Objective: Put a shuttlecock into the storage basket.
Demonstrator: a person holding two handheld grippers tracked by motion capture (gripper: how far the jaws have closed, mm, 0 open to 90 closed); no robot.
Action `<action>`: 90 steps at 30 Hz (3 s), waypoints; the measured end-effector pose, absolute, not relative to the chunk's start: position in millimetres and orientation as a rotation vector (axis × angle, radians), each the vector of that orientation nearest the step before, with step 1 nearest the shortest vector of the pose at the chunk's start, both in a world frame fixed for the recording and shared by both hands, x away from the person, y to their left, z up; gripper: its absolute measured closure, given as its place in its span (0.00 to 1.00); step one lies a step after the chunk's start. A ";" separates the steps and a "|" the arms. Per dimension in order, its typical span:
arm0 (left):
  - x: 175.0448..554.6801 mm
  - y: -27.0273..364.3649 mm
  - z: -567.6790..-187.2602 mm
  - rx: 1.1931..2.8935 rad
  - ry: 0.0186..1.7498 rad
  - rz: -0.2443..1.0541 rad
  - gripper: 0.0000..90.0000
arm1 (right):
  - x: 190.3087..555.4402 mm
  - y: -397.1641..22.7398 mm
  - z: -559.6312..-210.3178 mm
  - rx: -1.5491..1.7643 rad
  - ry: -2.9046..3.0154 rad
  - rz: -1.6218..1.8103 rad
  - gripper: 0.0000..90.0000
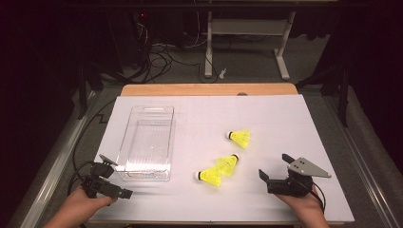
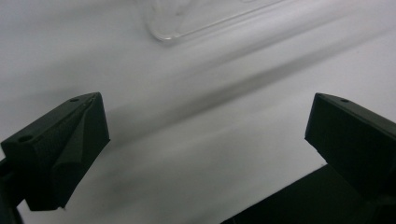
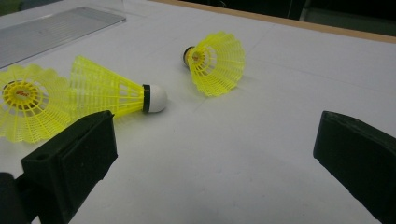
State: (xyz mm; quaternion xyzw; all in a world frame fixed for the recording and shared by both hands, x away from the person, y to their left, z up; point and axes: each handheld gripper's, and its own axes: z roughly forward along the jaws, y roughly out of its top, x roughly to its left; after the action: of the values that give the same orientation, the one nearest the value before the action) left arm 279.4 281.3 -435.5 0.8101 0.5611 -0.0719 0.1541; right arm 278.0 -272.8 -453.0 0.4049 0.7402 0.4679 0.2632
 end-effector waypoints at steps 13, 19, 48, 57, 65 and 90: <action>271.8 256.7 -433.0 2.435 1.524 -0.220 0.01 | 264.9 -284.3 -455.9 1.134 1.963 1.282 0.00; 272.1 250.2 -434.7 2.476 1.508 -0.248 0.01 | 263.4 -278.4 -457.9 1.095 1.992 1.272 0.00; 265.3 187.2 -427.8 2.649 1.270 -0.333 0.01 | 261.0 -277.3 -458.6 1.081 2.027 1.303 0.00; 267.6 160.0 -425.1 2.707 1.183 -0.347 0.01 | 260.6 -277.1 -458.4 1.074 2.029 1.306 0.01; 268.3 140.5 -422.8 2.749 1.104 -0.368 0.01 | 260.2 -276.1 -458.5 1.066 2.033 1.303 0.01; 273.0 76.4 -401.2 2.826 0.835 -0.359 0.01 | 259.8 -275.2 -458.1 1.055 2.040 1.311 0.01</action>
State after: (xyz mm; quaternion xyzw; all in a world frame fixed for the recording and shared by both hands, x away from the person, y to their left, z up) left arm 273.0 76.4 -401.2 0.9483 0.2804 -0.1206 0.0865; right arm 259.8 -275.2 -458.1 0.3867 0.7477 0.4805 0.2460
